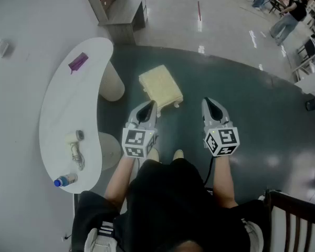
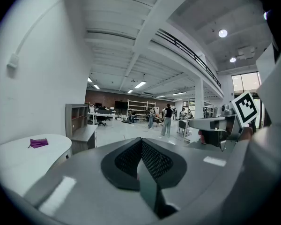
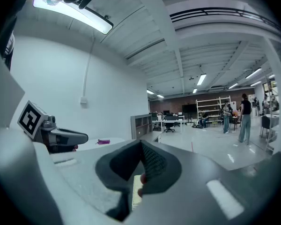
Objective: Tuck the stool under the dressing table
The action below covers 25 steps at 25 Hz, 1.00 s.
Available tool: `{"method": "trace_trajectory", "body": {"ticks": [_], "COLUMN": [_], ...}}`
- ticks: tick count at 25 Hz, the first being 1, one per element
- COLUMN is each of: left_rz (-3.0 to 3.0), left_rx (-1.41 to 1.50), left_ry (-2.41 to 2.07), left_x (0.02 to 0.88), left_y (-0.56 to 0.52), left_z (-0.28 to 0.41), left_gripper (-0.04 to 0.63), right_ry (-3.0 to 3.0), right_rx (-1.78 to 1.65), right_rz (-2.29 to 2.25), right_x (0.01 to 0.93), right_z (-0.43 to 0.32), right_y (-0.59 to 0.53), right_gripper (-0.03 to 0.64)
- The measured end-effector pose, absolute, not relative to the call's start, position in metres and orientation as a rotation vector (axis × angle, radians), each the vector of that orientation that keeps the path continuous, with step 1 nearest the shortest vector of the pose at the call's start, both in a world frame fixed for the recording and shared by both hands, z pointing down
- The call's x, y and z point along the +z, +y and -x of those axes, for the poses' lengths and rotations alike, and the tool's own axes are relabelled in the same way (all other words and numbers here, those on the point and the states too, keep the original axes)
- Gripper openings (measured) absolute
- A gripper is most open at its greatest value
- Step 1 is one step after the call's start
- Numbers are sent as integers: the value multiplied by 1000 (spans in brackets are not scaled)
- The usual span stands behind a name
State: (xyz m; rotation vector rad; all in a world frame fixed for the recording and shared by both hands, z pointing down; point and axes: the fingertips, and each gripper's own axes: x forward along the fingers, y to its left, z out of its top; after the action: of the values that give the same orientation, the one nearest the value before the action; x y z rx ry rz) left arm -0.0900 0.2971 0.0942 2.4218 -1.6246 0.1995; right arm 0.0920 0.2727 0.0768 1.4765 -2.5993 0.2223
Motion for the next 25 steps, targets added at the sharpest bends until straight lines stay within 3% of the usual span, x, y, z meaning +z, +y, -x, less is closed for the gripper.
{"method": "trace_trajectory", "body": {"ticks": [25], "left_rz": [-2439], "left_rx": [180], "left_ry": [-1629], "left_x": [91], "left_y": [290], "left_z": [123], "left_gripper": [6], "right_ry": [-2588], "right_rx": [247], "right_rz": [-1454], "right_x": [81], "right_z": [-56], "right_y": [272], "right_gripper": [2]}}
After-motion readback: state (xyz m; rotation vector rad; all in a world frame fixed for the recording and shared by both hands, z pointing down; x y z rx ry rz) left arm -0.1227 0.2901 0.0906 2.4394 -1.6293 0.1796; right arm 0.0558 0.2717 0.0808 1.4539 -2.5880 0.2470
